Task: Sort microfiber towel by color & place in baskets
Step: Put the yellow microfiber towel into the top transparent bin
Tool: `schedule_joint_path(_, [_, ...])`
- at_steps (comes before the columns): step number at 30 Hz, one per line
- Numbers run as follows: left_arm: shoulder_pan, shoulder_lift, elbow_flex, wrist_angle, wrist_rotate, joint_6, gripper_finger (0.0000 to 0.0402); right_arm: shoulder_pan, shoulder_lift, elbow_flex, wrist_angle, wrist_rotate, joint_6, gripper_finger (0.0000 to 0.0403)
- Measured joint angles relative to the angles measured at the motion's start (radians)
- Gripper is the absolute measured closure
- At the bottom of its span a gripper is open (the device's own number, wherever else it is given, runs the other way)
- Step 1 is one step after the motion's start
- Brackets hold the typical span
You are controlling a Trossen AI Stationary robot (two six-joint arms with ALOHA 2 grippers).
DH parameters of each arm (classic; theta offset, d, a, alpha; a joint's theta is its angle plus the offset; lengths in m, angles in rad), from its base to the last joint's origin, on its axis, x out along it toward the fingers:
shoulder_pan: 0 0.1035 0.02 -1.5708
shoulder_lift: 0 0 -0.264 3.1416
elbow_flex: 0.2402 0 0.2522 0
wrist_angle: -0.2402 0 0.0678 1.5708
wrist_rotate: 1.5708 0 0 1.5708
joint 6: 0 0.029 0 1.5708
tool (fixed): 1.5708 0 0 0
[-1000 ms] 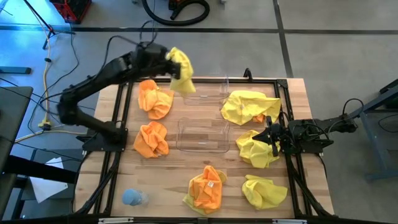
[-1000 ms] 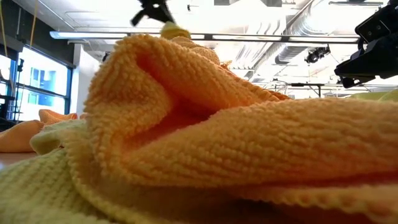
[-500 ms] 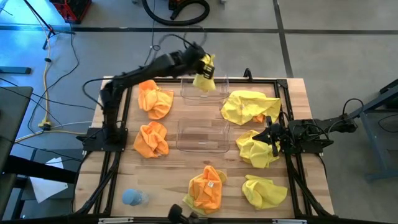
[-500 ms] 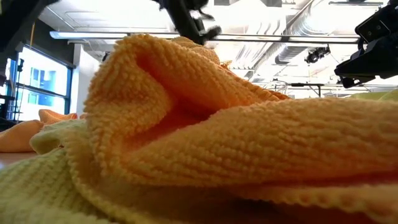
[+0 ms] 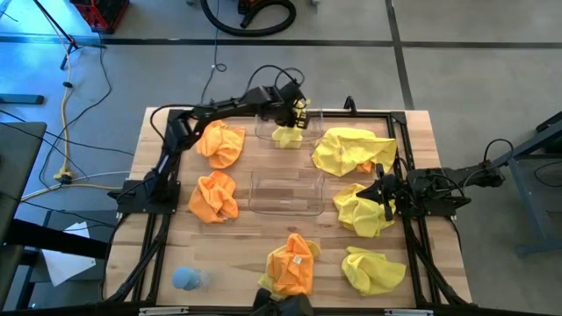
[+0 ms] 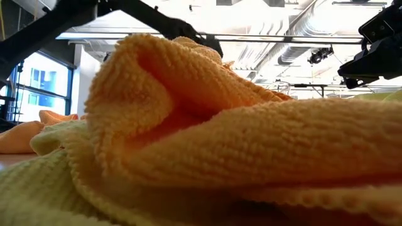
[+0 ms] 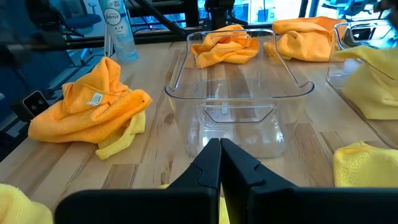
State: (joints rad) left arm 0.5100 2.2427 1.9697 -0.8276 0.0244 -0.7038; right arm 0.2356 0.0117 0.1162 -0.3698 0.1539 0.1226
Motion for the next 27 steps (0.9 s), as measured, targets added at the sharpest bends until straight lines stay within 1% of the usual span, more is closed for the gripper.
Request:
schedule_joint_path(3, [0.007,0.033,0.0,-0.039,0.016,-0.002,0.0401,0.0,0.0,0.0,0.0,0.0,0.0,0.0402])
schedule_joint_path(8, [0.014,0.071,0.0,-0.051,0.002,-0.011,0.0401,0.0,0.0,0.0,0.0,0.0,0.0,0.0402])
schedule_joint_path(15, [0.014,0.071,0.0,-0.043,-0.007,-0.026,0.0401,0.0,0.0,0.0,0.0,0.0,0.0,0.0402])
schedule_joint_path(20, [0.009,0.067,-0.001,-0.02,-0.01,0.002,0.04,0.0,0.0,0.0,0.0,0.0,0.0,0.0402])
schedule_joint_path(23, [0.005,0.066,-0.001,0.012,-0.009,0.007,0.0394,0.0,0.0,0.0,0.0,0.0,0.0,0.0402])
schedule_joint_path(27, [0.003,0.065,-0.001,0.027,-0.003,0.031,0.0371,0.0,0.0,0.0,0.0,0.0,0.0,0.0402])
